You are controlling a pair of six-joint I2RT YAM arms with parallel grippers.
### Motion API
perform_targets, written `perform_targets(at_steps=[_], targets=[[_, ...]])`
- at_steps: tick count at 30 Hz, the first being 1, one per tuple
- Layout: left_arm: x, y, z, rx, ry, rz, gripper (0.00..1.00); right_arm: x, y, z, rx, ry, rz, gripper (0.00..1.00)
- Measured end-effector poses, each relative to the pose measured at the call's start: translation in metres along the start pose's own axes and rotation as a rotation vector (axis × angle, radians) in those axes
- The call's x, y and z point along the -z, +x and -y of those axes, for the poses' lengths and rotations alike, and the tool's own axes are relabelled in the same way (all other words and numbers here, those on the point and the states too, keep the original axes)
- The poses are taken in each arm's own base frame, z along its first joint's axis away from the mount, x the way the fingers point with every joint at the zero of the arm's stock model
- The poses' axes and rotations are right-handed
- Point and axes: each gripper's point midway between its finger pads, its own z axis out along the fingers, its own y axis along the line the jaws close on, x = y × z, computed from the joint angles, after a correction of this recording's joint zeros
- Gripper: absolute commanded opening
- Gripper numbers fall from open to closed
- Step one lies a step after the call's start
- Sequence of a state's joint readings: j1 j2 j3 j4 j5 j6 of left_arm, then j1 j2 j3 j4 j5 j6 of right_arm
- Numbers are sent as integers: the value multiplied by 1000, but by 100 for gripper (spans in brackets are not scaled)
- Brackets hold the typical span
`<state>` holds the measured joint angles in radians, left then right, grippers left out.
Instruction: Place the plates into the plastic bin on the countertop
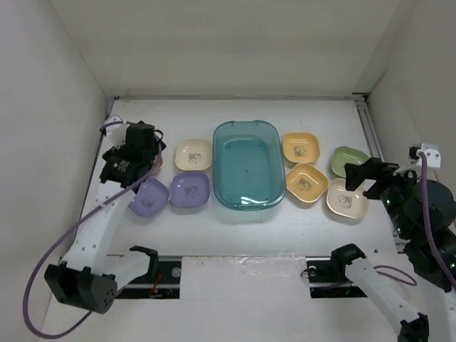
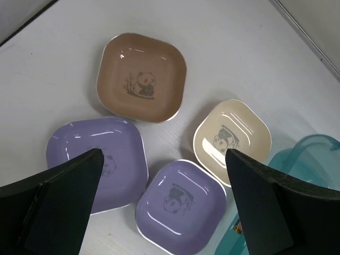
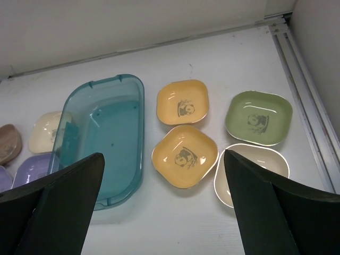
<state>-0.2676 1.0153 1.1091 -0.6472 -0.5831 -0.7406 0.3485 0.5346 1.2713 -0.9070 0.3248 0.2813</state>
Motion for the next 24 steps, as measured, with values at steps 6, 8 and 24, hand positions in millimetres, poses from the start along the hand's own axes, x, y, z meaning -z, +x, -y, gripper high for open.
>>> perform_targets(at_steps=[6,8,24], targets=[[-57,-16,-14,100,-157,-41,100,-4,8,-17,2,-88,-29,100],[-75,-20,-25,115,-230,-42,100,-7,13,-23,4,-120,-49,100],[-181,56,-116,251,-492,-302,100,-9,24,-44,11,-237,-89,100]])
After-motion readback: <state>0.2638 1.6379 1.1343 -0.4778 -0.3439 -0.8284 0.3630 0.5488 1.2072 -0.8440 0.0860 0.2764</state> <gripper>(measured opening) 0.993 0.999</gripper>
